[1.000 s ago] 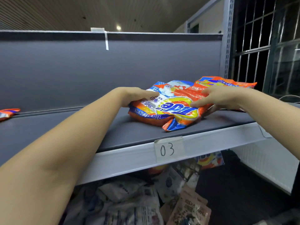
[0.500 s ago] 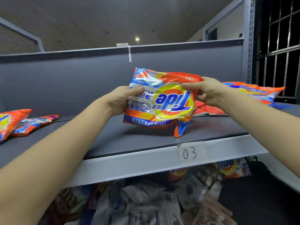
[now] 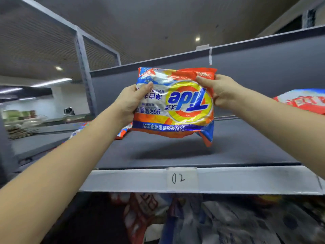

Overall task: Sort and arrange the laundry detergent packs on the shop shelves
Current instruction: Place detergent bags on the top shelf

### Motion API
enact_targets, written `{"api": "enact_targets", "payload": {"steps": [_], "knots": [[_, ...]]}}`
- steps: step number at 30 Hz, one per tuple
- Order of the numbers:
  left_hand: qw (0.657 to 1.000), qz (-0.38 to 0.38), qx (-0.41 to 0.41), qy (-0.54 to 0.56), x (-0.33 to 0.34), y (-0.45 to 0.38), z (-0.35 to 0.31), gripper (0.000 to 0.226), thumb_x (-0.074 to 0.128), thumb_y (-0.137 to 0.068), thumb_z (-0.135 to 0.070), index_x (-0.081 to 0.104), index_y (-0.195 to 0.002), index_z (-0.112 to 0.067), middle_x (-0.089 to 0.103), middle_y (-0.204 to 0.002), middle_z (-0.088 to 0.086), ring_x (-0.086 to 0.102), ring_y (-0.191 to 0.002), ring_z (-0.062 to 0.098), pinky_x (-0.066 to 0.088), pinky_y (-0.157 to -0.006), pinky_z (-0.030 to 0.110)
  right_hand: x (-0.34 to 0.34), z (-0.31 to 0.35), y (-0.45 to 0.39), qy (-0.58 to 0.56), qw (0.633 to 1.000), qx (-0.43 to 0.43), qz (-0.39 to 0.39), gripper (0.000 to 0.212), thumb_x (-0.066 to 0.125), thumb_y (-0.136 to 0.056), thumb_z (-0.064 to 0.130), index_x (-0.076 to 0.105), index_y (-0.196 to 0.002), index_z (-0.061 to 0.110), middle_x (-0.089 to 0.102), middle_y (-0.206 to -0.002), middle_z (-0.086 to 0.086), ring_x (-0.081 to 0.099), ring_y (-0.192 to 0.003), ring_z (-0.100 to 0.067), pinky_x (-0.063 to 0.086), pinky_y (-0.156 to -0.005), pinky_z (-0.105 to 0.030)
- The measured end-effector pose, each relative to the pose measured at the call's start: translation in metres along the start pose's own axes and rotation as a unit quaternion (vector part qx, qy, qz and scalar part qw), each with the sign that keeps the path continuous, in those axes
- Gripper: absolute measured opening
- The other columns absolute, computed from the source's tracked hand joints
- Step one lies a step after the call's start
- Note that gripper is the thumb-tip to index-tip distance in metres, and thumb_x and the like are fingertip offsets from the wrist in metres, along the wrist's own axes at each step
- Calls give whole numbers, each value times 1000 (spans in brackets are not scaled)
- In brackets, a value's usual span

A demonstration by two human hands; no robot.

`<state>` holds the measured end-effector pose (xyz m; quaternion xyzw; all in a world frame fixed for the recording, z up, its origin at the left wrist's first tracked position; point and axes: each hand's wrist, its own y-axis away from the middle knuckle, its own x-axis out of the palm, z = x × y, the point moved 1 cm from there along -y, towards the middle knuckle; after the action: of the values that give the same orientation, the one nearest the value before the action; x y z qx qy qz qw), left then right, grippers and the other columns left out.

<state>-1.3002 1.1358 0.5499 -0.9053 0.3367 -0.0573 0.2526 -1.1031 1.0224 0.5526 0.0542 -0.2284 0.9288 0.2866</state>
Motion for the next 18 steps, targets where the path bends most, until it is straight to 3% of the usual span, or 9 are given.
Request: {"api": "enact_targets", "payload": {"steps": [4,6,9,11,14,16,18], "knots": [[996,-72,-21,-54,-77,9,-5,19,56,-94,-30,60,-84,-14,72,-65,0,69,-56,13,58,-53,28,78,-23,-14,42,998,25,33,44,71,-82,24,54,-118,3,69,-103,-9,70,-79,-21,60,-69,-36],[990,-110,-41,-78,-119,14,-4,21,56,-94,-30,59,-81,-14,70,-60,-1,67,-51,12,56,-48,26,120,-38,-21,79,996,23,40,51,72,-81,29,53,-119,2,69,-105,-11,70,-77,-20,59,-74,-36],[977,-138,-86,-135,-173,23,3,23,54,-95,-31,59,-82,-13,70,-60,2,66,-47,11,54,-45,23,173,-59,-27,146,988,22,48,54,70,-82,36,50,-120,2,68,-102,-9,66,-58,-11,55,-48,-22],[959,-169,-108,-202,-214,23,10,25,55,-95,-34,59,-82,-14,69,-72,8,66,-49,12,56,-51,24,208,-75,-29,169,982,40,72,51,66,-85,37,48,-119,3,67,-100,-8,65,-60,-11,53,-43,-20],[907,-215,-144,-333,-261,14,19,32,56,-93,-41,56,-82,-11,65,-87,13,64,-71,26,54,-73,37,250,-102,-29,159,979,84,97,40,62,-89,33,47,-113,4,66,-94,-9,63,-64,-15,55,-60,-30],[861,-244,-144,-423,-282,5,25,36,53,-95,-39,54,-81,-6,60,-86,14,57,-75,30,46,-71,35,270,-122,-30,126,981,109,104,33,59,-92,26,46,-111,3,63,-84,-11,61,-60,-17,55,-64,-36],[792,-240,-157,-539,-297,-3,37,39,48,-98,-34,61,-95,3,60,-97,19,56,-87,34,42,-73,35,282,-140,-32,116,978,127,116,17,56,-94,20,48,-96,4,60,-77,-9,60,-49,-15,55,-60,-34]]}}
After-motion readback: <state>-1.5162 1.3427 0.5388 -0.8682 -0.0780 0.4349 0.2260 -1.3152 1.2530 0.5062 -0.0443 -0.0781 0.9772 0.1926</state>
